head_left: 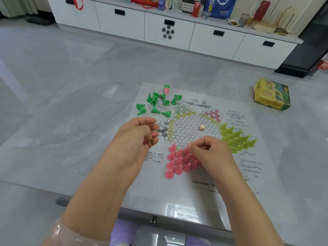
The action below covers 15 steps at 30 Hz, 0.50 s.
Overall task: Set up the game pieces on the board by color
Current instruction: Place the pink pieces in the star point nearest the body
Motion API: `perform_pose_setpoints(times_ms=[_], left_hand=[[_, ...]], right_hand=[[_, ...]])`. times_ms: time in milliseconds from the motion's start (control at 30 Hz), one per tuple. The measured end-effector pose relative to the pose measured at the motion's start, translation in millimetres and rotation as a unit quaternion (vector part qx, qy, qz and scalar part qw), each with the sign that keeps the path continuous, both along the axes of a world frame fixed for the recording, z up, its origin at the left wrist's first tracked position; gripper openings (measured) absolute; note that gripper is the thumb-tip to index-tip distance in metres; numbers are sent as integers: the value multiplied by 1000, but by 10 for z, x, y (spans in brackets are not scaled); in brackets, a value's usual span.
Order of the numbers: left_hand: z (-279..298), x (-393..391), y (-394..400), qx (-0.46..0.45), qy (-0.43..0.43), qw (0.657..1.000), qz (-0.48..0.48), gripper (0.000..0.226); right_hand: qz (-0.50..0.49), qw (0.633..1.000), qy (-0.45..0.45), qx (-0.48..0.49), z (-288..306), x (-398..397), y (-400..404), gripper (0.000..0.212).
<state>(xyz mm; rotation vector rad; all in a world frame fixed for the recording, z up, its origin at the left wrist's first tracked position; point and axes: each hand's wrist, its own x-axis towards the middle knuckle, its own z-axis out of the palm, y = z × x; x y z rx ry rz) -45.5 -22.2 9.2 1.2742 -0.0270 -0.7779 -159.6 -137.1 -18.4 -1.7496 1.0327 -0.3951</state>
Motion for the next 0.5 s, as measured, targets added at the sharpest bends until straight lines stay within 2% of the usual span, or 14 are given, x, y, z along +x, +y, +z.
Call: perform_pose_setpoints(times_ms=[200, 267, 367, 433, 500], left_hand=[[16, -15, 15, -5, -1, 1000, -6, 37], [20, -22, 8, -12, 8, 1000, -6, 36], [40, -58, -4, -47, 48, 998, -14, 31], [51, -95, -12, -71, 71, 994, -31, 28], [53, -132, -21, -76, 74, 993, -49, 24]], right_hand=[[9, 1000, -14, 4, 5, -22, 6, 9], [-5, 999, -45, 8, 15, -22, 10, 8], [-28, 994, -101, -44, 97, -25, 26, 11], [4, 989, -137, -56, 198, -20, 80, 15], [50, 987, -154, -10, 284, -17, 171, 16]])
